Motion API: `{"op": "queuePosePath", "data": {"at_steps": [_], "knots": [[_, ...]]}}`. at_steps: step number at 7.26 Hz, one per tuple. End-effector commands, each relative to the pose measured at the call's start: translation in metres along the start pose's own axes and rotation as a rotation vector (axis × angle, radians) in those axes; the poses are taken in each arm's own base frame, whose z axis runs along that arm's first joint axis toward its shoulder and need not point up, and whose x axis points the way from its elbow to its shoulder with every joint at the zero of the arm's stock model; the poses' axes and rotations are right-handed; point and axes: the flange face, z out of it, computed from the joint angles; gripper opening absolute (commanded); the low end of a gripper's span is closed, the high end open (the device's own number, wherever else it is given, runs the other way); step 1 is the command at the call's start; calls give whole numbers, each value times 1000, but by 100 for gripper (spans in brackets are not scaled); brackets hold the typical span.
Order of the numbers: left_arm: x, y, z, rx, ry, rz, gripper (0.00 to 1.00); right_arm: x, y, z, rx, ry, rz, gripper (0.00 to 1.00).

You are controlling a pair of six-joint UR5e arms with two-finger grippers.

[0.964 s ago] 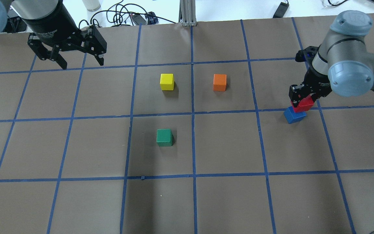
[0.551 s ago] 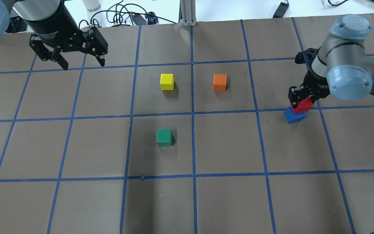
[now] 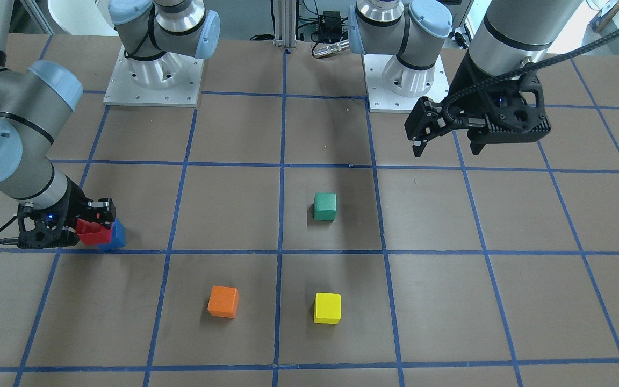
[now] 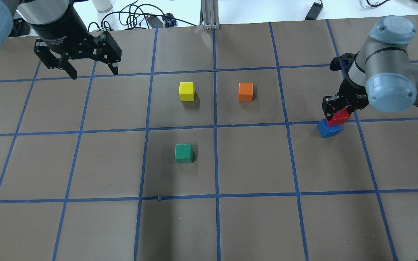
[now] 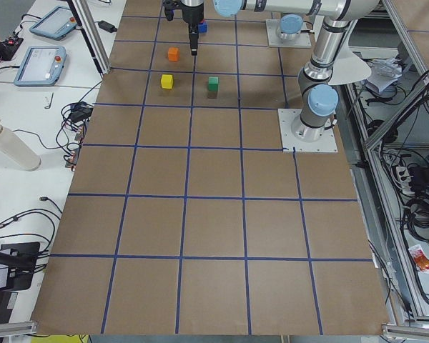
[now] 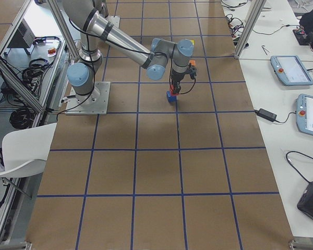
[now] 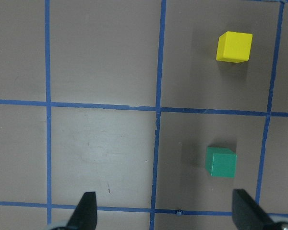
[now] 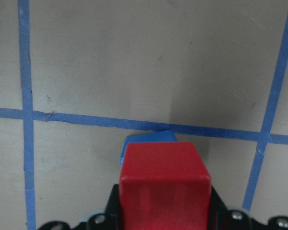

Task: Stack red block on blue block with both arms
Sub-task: 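Lower the red cube onto the blue cube with the right gripper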

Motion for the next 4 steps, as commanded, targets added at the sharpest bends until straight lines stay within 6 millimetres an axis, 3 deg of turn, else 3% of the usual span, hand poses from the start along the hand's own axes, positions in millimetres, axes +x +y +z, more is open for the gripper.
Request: {"op": "queuePosePath", "data": {"at_steps": [1,4], "knots": [[0,0,1,-1,1,-1,100,0,1,0,-3,-1,0,0],[0,0,-1,0,0,-1,100,-1,1,3,-15,-5,-2,2]]}}
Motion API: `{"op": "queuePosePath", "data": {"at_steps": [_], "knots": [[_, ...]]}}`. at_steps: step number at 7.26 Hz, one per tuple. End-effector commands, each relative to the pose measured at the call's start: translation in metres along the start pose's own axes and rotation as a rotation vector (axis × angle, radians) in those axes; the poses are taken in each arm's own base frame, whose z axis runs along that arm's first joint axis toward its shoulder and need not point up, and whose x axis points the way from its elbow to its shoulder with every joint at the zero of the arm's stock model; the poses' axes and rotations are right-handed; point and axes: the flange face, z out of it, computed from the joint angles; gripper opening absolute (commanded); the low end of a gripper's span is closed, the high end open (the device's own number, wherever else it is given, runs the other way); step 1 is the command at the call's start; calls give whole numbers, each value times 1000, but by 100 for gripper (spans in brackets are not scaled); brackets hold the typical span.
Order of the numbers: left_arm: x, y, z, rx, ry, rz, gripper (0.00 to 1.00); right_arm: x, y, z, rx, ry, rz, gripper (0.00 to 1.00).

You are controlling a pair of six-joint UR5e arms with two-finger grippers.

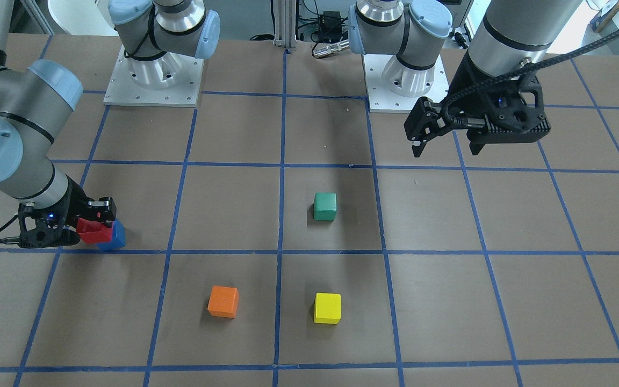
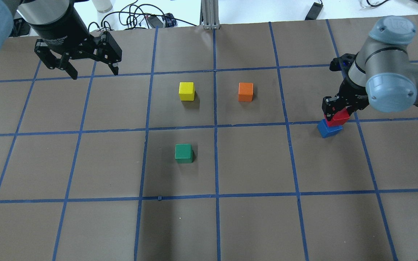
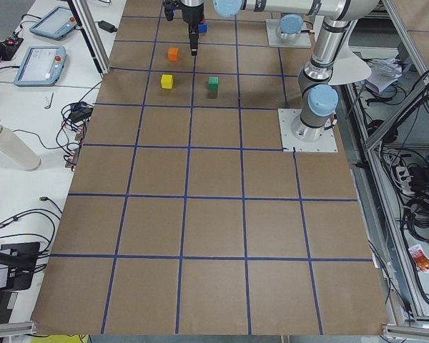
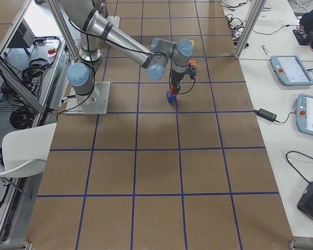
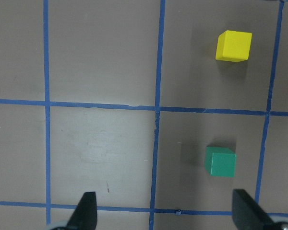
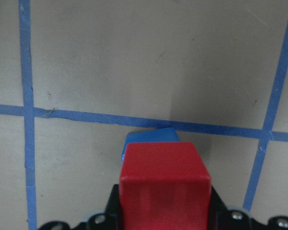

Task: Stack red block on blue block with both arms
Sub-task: 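Lower the red cube onto the blue cube with the right gripper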

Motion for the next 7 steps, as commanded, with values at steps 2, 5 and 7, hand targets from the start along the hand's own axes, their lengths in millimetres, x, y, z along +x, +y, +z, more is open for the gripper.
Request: {"op": "queuePosePath", "data": {"at_steps": [2,5,7], "knots": [[0,0,-1,1,-1,0,100,-2,5,9,-12,-6,0,24],[0,1,-1,2,-1,0,100,-2,5,9,-12,-6,-2,88],[0,1,-1,2,-1,0,100,0,3,2,-3,7,0,100]]}}
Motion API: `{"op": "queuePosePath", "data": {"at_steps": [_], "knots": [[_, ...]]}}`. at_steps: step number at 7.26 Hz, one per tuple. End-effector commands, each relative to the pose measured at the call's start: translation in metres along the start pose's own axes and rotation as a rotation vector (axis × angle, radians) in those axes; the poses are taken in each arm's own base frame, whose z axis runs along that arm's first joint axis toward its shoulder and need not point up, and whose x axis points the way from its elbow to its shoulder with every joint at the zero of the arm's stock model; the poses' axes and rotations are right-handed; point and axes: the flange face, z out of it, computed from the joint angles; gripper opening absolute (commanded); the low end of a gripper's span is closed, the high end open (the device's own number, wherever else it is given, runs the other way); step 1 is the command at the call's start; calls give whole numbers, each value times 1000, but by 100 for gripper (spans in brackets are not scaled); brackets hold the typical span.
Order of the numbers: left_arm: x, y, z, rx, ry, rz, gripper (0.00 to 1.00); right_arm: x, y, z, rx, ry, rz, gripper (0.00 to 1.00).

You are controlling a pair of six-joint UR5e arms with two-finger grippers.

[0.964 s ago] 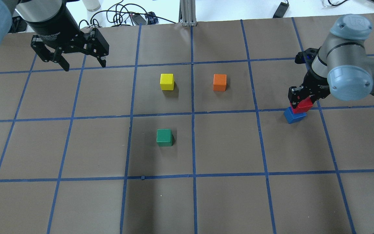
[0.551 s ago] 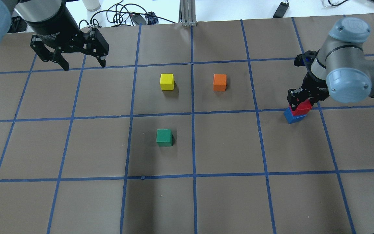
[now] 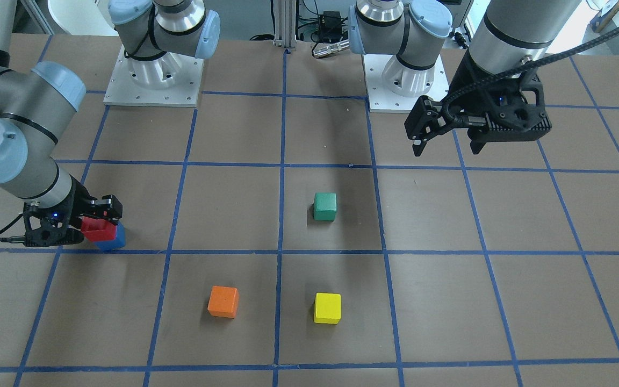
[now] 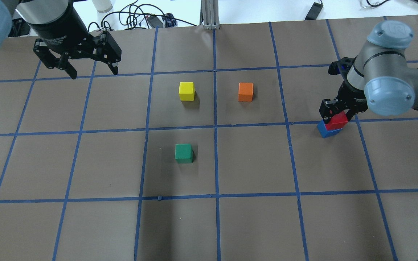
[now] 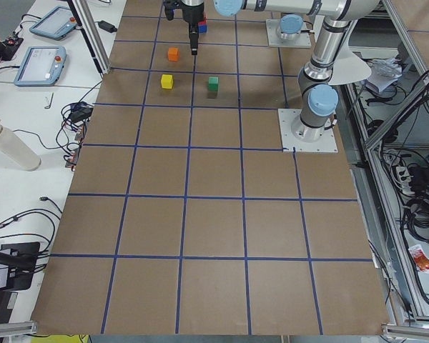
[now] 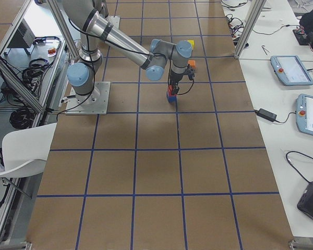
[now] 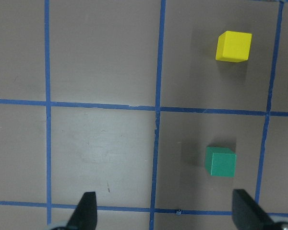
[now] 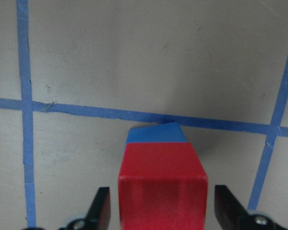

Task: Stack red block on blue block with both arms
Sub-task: 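Open the right gripper to release the red cube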

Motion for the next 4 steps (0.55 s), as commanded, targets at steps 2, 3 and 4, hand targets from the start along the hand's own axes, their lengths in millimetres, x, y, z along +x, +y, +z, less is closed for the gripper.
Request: {"op": "queuePosePath", "data": {"at_steps": [2,3,4], "knots": [[0,0,0,0,2,0,100,0,0,-33,34,16,10,100],[0,0,0,0,2,0,100,-3,5,-55,30,3,17,100],[0,0,0,0,0,0,100,-5,7,-73,30,-13,20,100]]}}
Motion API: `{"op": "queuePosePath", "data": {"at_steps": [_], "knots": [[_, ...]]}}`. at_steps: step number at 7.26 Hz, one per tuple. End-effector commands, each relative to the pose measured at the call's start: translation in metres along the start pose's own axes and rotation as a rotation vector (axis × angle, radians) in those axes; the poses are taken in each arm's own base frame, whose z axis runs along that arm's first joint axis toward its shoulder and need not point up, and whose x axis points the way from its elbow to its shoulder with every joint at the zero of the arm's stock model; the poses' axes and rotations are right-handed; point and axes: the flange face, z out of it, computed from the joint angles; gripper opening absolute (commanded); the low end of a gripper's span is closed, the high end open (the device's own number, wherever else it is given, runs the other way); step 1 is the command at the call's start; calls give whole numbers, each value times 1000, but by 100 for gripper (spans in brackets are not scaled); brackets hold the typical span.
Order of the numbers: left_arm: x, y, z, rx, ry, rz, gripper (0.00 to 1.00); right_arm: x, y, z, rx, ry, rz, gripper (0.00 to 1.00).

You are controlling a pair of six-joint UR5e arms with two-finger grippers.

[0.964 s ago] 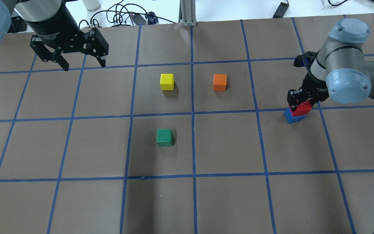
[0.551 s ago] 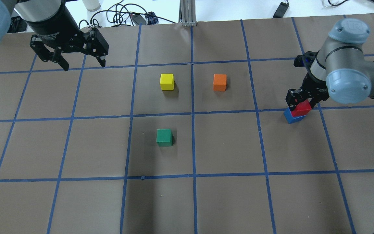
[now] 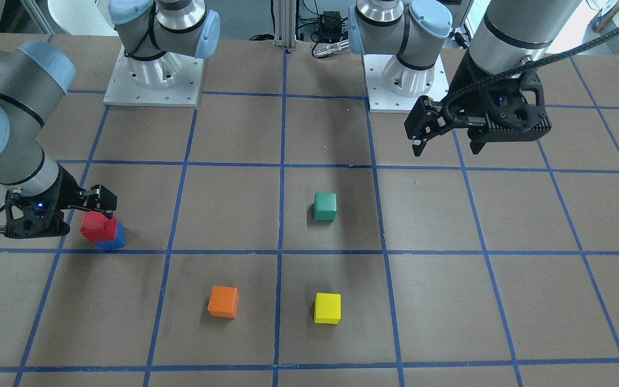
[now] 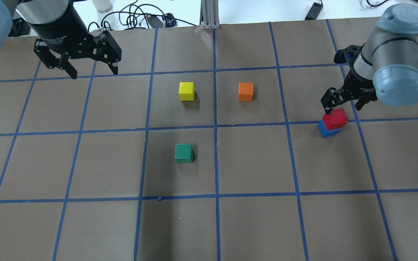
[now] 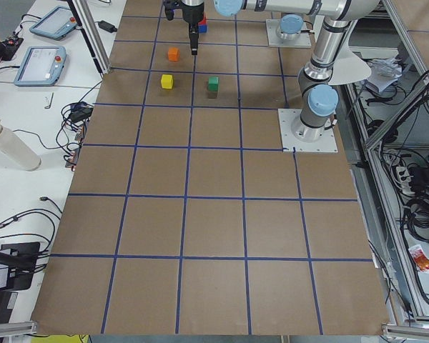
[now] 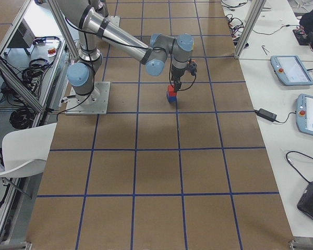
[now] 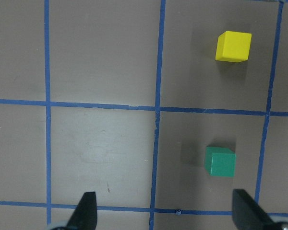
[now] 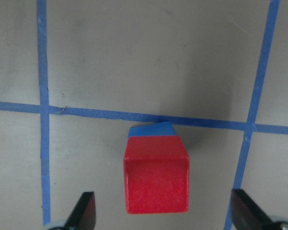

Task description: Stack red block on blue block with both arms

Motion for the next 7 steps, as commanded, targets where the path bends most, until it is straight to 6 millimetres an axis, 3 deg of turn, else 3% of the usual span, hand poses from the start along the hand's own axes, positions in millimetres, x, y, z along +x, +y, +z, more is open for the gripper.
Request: {"op": "queuePosePath", "data": {"at_steps": [1,2,5,6,7], "knots": [[0,0,0,0,-1,0,100,-6,3,-38,23,-8,7,100],[0,0,0,0,-1,0,100,-12,7,-49,14,-23,30,100],[0,0,0,0,-1,0,100,-46,11,-120,-32,-50,114,100],[0,1,-1,2,-1,0,100,-74,8,-142,-8,-49,119,100],[0,0,-1,2,-1,0,100,-112,10,-143,-8,-38,201,100]]}}
